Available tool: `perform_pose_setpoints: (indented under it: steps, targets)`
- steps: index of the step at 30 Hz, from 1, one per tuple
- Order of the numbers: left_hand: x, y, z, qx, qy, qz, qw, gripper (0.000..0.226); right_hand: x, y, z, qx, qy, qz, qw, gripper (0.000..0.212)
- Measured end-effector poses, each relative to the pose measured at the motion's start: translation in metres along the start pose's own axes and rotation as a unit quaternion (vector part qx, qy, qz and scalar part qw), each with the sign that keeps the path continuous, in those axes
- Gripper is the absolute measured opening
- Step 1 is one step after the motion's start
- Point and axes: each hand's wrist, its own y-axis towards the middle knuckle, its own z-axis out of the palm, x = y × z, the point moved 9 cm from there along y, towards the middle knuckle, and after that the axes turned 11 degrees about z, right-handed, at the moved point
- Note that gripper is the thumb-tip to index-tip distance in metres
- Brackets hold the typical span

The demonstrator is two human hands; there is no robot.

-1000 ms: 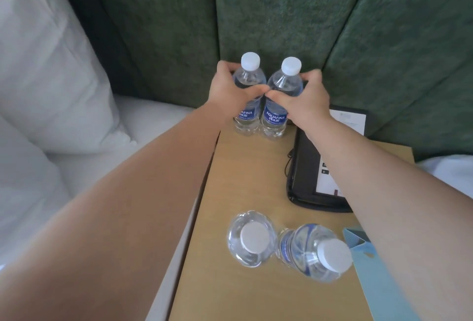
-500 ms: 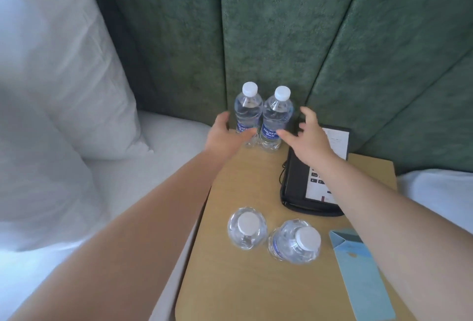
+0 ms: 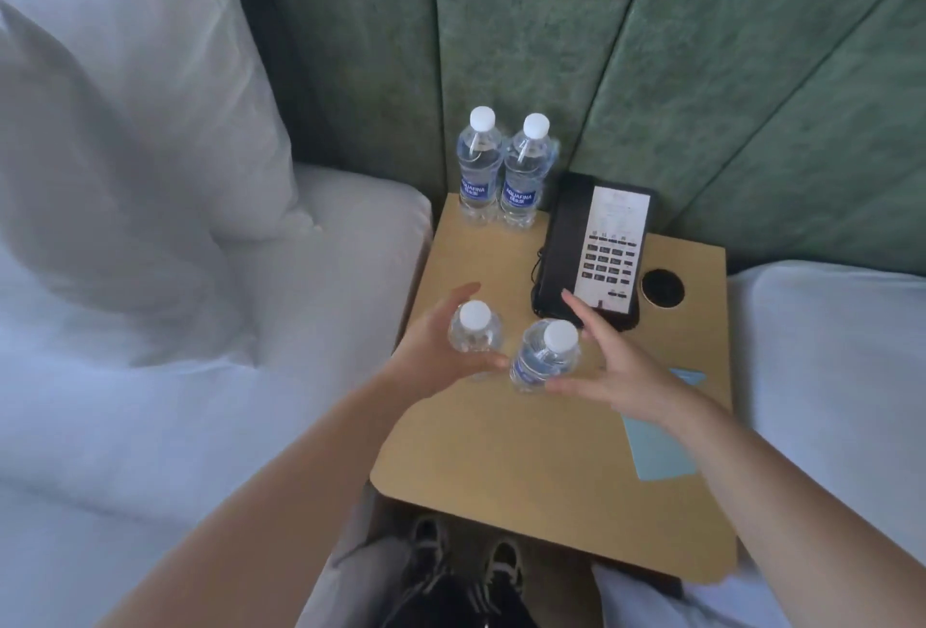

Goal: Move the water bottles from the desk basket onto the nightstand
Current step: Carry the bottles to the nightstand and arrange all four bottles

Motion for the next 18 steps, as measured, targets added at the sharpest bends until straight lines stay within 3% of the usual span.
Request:
perform_pose_setpoints:
  steps: [2,6,10,18]
  targets:
    - [0.004,0.003,0.003,-0.042,0.021,-0.009,0.999,0.101,0.007,0.003,0.008,-0.037,0.003,-0.019,0.999,0.100]
    - [0.009,0.011,-0.006,-0.118,0.033,-0.010,0.992,0.072,0.013,0.012,0.004,-0.130,0.024,-0.044,0.990,0.064]
    - [0.011,0.032,-0.022,-0.112,0.037,-0.005,0.993,0.064,0.022,0.030,-0.002,-0.136,0.018,-0.057,0.989,0.049]
    - [-0.001,0.093,-0.047,-0.061,0.082,0.033,0.994,0.061,0.059,0.080,-0.023,-0.126,-0.005,-0.055,0.990,0.047]
